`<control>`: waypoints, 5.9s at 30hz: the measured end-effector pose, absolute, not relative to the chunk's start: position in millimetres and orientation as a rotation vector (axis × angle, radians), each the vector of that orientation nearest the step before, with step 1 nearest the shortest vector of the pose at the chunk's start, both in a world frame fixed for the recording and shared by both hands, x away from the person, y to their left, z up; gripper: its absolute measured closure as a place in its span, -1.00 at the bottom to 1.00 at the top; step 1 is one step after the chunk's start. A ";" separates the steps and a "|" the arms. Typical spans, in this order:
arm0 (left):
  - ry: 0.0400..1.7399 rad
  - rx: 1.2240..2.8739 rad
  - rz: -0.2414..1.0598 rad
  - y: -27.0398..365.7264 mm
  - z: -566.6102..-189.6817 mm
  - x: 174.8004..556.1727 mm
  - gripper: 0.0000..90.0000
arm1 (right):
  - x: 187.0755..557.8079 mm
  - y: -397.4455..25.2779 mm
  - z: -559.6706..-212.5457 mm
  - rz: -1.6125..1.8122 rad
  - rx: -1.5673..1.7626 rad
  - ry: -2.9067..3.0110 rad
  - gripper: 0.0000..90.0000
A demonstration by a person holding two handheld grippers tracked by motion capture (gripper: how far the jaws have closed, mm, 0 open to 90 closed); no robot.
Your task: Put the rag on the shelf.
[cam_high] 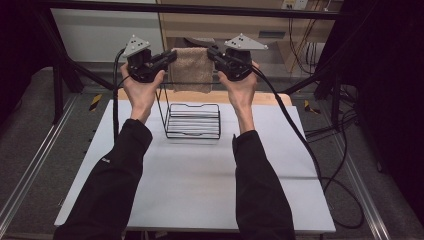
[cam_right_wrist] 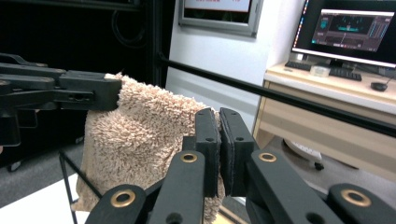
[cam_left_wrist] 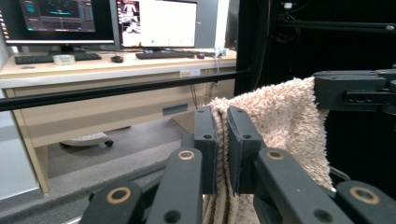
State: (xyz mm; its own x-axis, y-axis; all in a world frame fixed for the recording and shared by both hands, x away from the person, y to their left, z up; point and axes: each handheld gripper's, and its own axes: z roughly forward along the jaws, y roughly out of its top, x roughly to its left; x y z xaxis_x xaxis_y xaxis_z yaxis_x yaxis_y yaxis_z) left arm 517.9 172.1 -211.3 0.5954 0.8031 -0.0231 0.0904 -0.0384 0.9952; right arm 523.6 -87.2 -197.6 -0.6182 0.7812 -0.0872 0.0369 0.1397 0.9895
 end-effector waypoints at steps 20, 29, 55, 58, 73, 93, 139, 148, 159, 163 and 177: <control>0.761 1.552 0.666 182.7 -228.8 497.4 0.85 | 506.6 -84.2 -213.7 1.514 0.747 1.872 0.93; 0.745 1.555 0.656 185.8 -233.0 489.3 0.84 | 496.5 -83.7 -212.8 1.515 0.710 1.885 0.93; 0.769 1.638 0.624 192.7 -233.6 472.1 0.59 | 469.8 -83.0 -232.3 1.459 0.674 1.943 0.93; 0.777 1.619 0.603 193.7 -223.0 472.4 0.49 | 468.7 -82.2 -233.1 1.455 0.668 1.952 0.93; 0.785 1.752 0.512 177.8 -217.4 482.7 0.90 | 465.1 -80.8 -240.0 1.420 0.641 1.995 0.92; 0.773 1.818 0.502 178.5 -248.0 481.8 1.00 | 462.7 -83.7 -242.9 1.483 0.696 2.047 0.67; 0.793 1.834 0.509 199.6 -277.4 450.7 0.11 | 446.8 -108.9 -260.3 1.472 0.851 2.065 0.05; 0.800 1.852 0.484 211.5 -303.1 434.5 -0.17 | 438.3 -126.6 -273.0 1.447 0.895 2.097 -0.42; 0.809 1.880 0.495 226.7 -334.7 414.1 -0.55 | 426.6 -150.0 -301.0 1.434 0.956 2.122 -0.80; 0.823 1.890 0.496 231.1 -346.3 407.6 -0.63 | 422.5 -157.4 -317.1 1.447 0.987 2.129 -0.84; 0.860 1.946 0.462 244.0 -386.0 385.8 -0.75 | 407.8 -184.8 -365.2 1.379 1.115 2.205 -0.97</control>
State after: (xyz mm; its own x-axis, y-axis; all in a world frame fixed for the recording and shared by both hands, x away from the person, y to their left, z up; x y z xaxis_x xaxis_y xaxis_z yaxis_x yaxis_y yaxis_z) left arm 385.8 244.0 -386.0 0.6842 0.7288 -0.0266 0.3796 -0.3248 0.8662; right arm 407.8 -184.8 -365.2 -0.6488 0.7487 0.1360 0.4499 0.2333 0.8620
